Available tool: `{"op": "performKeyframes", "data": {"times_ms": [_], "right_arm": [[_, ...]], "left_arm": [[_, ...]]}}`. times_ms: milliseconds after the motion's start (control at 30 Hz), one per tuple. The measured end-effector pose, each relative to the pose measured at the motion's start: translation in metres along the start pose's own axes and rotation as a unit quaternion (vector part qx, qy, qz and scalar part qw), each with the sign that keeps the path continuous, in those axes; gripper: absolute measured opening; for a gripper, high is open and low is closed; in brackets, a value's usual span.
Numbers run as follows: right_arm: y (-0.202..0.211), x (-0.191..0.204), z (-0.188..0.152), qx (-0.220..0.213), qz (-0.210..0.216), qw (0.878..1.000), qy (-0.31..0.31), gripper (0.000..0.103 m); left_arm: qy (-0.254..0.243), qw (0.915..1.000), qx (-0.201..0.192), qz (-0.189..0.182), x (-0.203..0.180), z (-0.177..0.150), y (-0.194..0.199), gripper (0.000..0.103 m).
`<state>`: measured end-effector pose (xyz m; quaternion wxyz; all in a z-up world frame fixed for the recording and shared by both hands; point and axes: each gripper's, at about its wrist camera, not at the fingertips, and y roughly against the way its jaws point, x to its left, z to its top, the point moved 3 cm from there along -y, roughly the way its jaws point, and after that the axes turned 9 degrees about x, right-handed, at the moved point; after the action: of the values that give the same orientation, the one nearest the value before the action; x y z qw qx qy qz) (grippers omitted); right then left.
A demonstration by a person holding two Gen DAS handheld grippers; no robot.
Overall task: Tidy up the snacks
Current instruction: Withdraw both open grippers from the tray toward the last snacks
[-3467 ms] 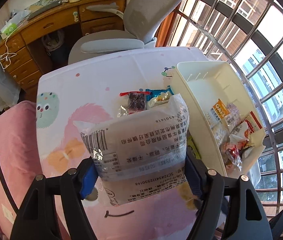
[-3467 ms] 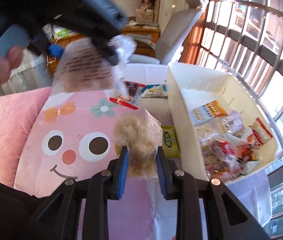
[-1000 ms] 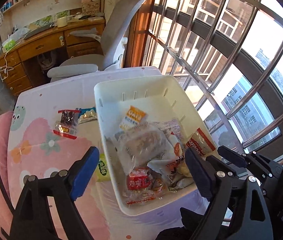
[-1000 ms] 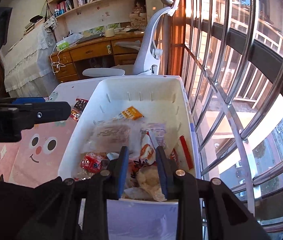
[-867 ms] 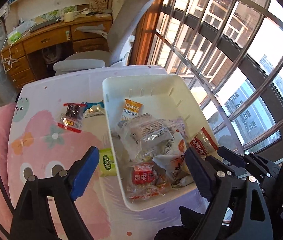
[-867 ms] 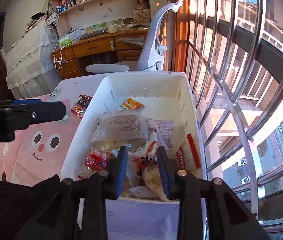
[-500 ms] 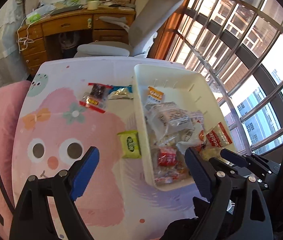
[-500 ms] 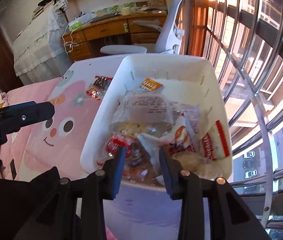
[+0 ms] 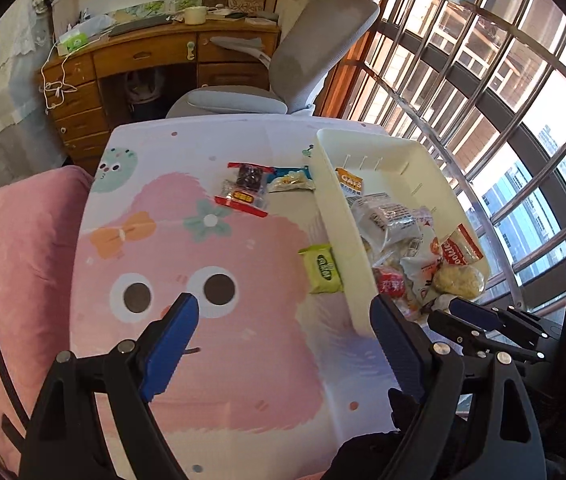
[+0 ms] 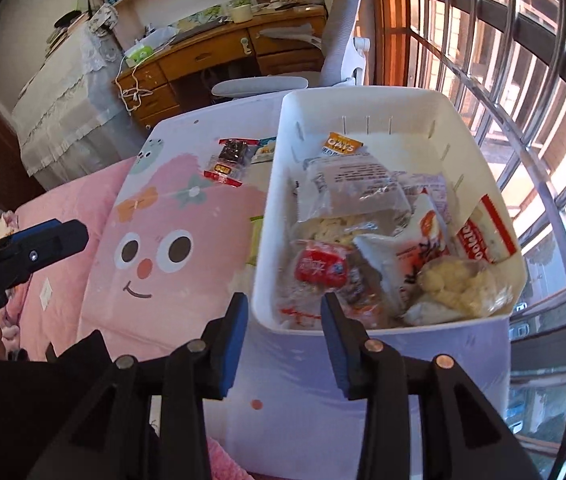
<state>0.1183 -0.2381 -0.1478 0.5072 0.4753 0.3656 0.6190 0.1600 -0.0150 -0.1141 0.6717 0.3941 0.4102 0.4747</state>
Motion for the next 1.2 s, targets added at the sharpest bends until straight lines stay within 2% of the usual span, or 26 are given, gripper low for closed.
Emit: {"op": "performKeyframes", "data": {"times_ms": [400,533,667,833,1000,1200], "right_arm": [[-0.014,0.051,-0.02,-0.004,0.008,0.996,-0.091,0.04],[-0.024,0.063,-0.025,0.007,0.019,0.991,-0.134,0.048],[-0.035,0.069,-0.027,0.022,0.027,0.984,-0.177,0.05],[-0.045,0.07,-0.026,0.041,0.035,0.969,-0.239,0.056],[-0.055,0.066,-0.021,0.063,0.012,0.954,-0.294,0.059],[-0.073,0.054,-0.01,0.067,-0.001,0.923,-0.379,0.059]], "left_arm": [[-0.056,0.9984,-0.001,-0.01,0.063,-0.003,0.019,0.087],[-0.069,0.9975,0.005,-0.016,0.082,0.001,0.017,0.087],[-0.073,0.9969,0.012,-0.024,0.098,0.006,0.011,0.087],[-0.067,0.9973,0.015,-0.028,0.117,0.016,0.003,0.087],[-0.053,0.998,0.014,-0.033,0.125,0.03,-0.006,0.087],[-0.055,0.9983,0.006,-0.018,0.129,0.051,-0.015,0.087]]}}
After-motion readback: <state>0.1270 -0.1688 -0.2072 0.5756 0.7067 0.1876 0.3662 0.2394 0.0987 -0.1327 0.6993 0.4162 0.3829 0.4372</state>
